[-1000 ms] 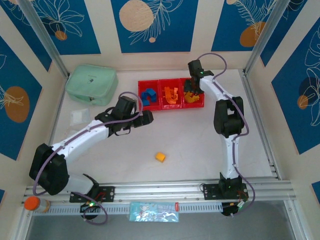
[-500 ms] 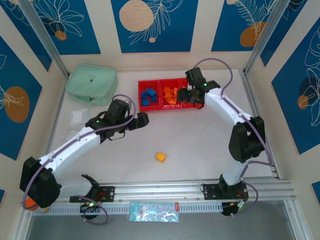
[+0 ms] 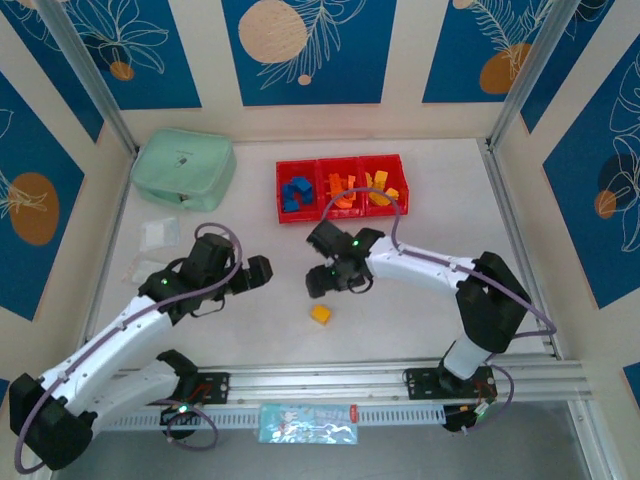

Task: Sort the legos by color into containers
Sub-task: Pick up the lego from the bottom-center of the table.

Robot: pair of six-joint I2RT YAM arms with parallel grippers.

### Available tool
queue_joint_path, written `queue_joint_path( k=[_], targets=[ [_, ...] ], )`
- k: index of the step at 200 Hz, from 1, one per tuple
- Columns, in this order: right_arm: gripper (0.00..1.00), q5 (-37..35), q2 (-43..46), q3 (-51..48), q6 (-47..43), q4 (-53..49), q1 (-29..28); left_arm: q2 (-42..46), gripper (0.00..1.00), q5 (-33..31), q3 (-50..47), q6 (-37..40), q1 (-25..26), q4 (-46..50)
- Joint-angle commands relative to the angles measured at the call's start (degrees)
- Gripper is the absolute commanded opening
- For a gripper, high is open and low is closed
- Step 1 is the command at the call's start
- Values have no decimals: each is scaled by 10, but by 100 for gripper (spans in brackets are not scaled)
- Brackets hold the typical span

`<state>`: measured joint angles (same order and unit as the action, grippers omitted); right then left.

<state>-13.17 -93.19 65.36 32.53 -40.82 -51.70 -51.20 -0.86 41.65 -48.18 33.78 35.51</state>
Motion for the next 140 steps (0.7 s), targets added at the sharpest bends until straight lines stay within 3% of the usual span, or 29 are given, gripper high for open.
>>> queue_joint_path(
  k=[1, 84, 140],
  targets=[
    [80, 9, -12, -12, 26, 17, -40, 29, 99, -19, -21, -28, -6, 33],
    [79, -18, -83, -23, -51, 19, -77, 68, 99, -32, -47, -45, -7, 52],
    [61, -40, -93, -18, -54, 18, -53, 49, 99, -26, -43, -44, -6, 39]
  ],
)
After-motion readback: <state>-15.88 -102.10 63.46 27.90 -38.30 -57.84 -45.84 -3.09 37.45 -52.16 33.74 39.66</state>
